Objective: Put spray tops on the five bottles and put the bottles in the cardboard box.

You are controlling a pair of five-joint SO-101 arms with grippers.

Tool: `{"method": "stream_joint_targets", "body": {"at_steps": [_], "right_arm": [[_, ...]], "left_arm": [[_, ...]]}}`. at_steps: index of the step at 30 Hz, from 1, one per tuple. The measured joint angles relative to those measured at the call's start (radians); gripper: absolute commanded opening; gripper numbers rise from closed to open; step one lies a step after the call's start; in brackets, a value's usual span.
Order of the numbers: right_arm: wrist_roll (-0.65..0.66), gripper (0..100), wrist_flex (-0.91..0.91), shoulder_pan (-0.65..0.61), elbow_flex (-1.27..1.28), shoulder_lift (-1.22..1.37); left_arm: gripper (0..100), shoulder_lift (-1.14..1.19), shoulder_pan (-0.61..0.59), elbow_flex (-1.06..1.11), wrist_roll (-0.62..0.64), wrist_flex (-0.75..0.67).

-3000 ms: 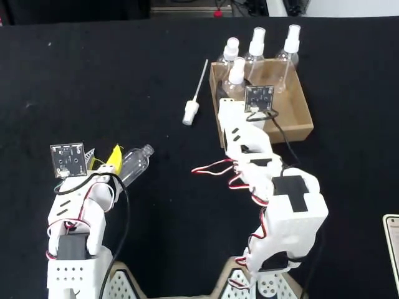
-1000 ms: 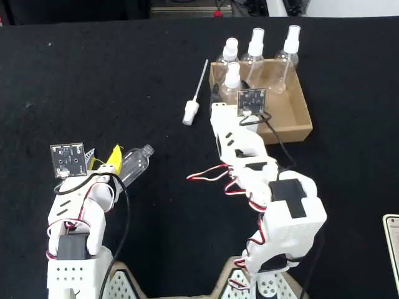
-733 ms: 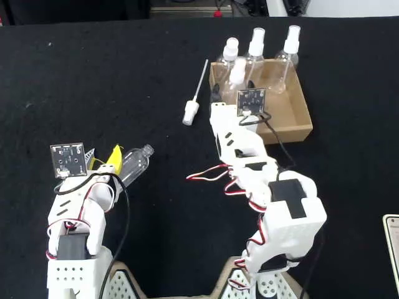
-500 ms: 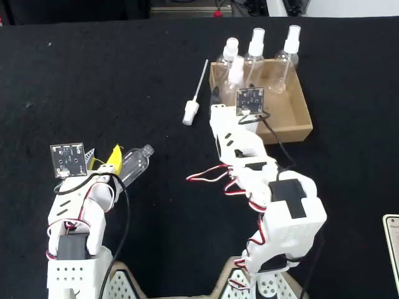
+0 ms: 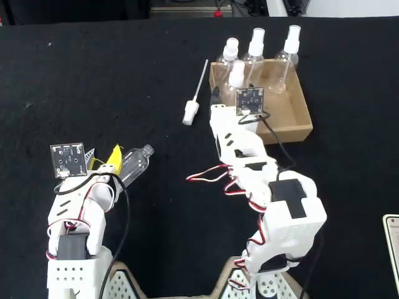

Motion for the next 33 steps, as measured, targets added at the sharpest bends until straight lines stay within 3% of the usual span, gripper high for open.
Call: {"method": "stream_joint_targets", "body": {"at_steps": [26,29,33], "right_arm": [[0.0,28.3,0.003,0.0,0.324,-0.419],[0.0,28.3,0.08,0.0,0.365,-0.517],[0.0,28.3,0.351,0.0,0.365,-0.683]], "left_arm": [[19,0.0,0.0,0.0,0.0,0.0],[19,0.0,0.0,0.0,0.0,0.0],[19,0.0,0.0,0.0,0.0,0.0]]}}
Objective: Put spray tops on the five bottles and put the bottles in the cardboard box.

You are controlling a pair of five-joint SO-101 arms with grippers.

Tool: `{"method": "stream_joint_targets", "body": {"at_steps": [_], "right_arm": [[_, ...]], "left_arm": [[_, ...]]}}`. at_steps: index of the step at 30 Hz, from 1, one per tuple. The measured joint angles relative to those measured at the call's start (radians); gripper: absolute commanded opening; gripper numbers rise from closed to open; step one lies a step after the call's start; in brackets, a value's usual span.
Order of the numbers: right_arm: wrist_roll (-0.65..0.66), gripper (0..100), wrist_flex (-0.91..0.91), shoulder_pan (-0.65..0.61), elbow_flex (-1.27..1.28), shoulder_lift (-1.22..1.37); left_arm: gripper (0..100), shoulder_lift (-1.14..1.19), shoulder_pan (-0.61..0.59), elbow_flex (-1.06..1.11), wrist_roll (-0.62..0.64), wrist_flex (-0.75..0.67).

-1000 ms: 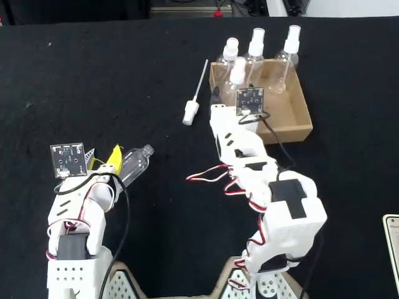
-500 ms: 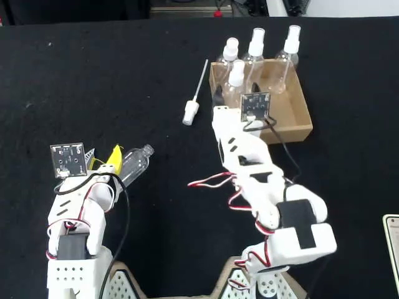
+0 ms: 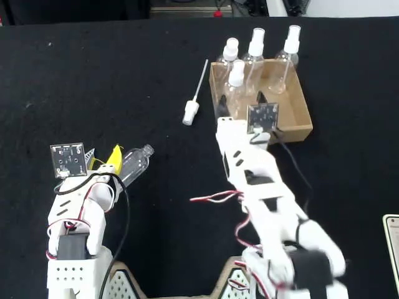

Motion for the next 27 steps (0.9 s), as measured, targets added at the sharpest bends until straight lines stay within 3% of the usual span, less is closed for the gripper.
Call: {"method": "stream_joint_targets", "body": {"at_steps": [5,8,16,24,27], "right_arm": [[0.0,28.3,0.482,-0.002,-0.02,-0.247],[-0.049,28.2,0.652,-0.006,-0.028,-0.381],[-0.098,10.7,0.761,-0.166,-0.028,-0.496],[-0.058,26.6,0.793,-0.293,-0.028,-0.496],[-0.055,27.6,0.847,-0.307,-0.037,-0.496]], "left_arm": [[19,0.0,0.0,0.0,0.0,0.0],[19,0.0,0.0,0.0,0.0,0.0],[19,0.0,-0.003,0.0,0.0,0.0],[19,0.0,-0.133,0.0,0.0,-0.017],[19,0.002,-0.143,0.0,0.0,-0.017]]}}
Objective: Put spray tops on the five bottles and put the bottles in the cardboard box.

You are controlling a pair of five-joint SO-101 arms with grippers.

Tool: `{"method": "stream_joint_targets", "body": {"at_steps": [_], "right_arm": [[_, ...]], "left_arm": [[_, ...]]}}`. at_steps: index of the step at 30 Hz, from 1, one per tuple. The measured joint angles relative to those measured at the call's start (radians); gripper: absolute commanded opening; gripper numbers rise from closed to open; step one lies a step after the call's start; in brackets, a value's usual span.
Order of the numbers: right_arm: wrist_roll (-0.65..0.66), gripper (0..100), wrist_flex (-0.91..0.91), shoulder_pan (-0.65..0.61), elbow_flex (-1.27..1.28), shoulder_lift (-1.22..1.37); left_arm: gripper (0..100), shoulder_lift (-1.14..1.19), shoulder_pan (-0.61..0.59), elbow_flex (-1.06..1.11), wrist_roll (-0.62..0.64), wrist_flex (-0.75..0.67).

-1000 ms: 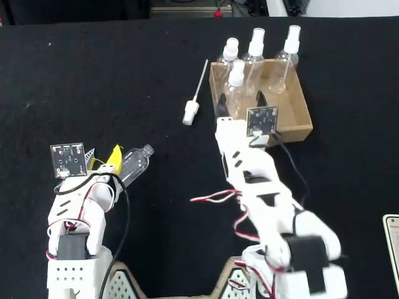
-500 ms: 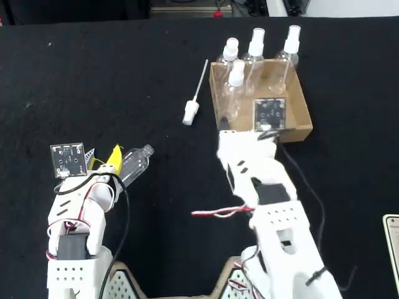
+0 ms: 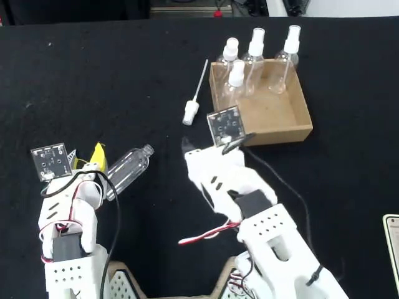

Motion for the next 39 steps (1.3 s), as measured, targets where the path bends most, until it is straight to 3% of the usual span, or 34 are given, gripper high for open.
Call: {"method": "stream_joint_targets", "body": {"at_steps": [4,8,14,25,32,39], "right_arm": [[0.0,27.6,0.046,-0.005,-0.08,0.031],[0.0,27.6,0.048,-0.006,-0.157,0.295],[0.0,27.6,0.048,-0.023,-0.238,0.473],[0.003,27.6,0.048,-0.057,-0.242,0.483],[0.003,27.6,0.048,-0.057,-0.242,0.483],[0.003,27.6,0.048,-0.057,-0.242,0.483]], "left_arm": [[19,0.0,0.0,0.0,0.0,0.0],[19,0.0,0.0,0.0,0.0,0.0],[19,0.057,0.003,-0.005,-0.034,0.0],[19,0.565,0.018,-0.161,-0.04,-0.143],[19,0.902,0.018,-0.308,-0.075,-0.153],[19,1.022,0.037,-0.356,-0.087,-0.153]]}}
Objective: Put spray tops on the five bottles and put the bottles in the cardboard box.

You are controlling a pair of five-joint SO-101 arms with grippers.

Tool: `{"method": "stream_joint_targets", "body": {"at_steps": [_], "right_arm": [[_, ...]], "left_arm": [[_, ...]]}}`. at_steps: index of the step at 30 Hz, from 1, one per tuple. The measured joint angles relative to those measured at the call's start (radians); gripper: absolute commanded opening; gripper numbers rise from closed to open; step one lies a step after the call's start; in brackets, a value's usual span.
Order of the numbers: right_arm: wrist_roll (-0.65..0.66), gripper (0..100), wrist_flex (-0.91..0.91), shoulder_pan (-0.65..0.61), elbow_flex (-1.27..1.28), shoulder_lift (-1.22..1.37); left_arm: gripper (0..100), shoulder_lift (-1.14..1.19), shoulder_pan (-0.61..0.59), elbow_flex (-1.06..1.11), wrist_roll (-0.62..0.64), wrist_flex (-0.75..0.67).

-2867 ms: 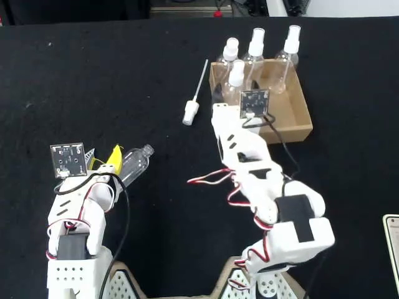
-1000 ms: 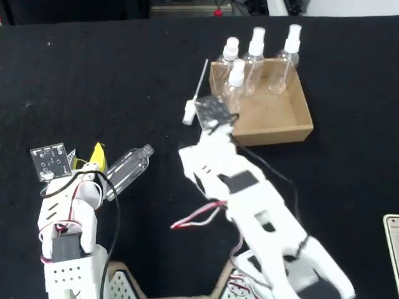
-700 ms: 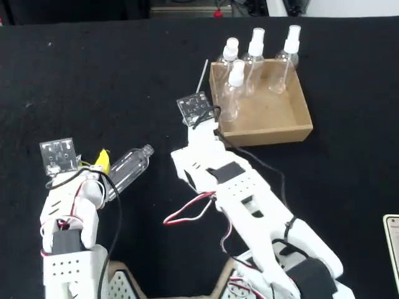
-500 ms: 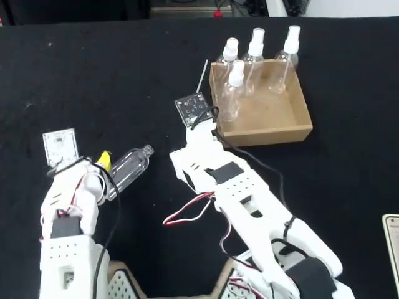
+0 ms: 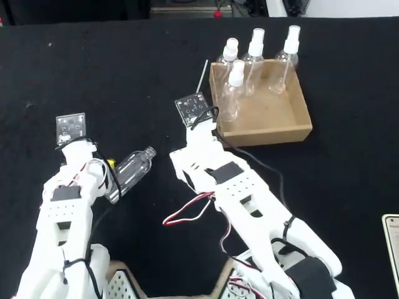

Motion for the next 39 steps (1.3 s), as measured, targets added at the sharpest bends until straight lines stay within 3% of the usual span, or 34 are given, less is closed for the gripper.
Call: {"method": "stream_joint_targets", "body": {"at_steps": [7,12,20,26,33,36,39], "right_arm": [[0.0,27.7,0.0,0.0,0.0,0.0],[0.0,27.6,0.0,-0.032,0.0,0.0],[0.0,27.9,0.0,-0.269,0.0,0.009],[0.0,27.9,-0.015,-0.278,0.0,0.009],[0.0,27.6,-0.206,-0.278,0.094,0.009],[0.0,27.6,-0.184,-0.278,0.094,0.009],[0.0,27.6,-0.051,-0.249,0.043,0.009]], "left_arm": [[19,0.002,0.132,0.0,-0.123,0.021],[19,0.002,0.069,-0.002,-0.106,0.021],[19,0.003,-0.032,-0.018,-0.006,-0.015],[19,0.003,-0.092,-0.018,0.063,-0.018],[19,0.003,-0.071,-0.018,0.063,-0.018],[19,0.005,-0.069,-0.018,0.043,-0.018],[19,0.012,-0.043,-0.018,-0.006,-0.018]]}}
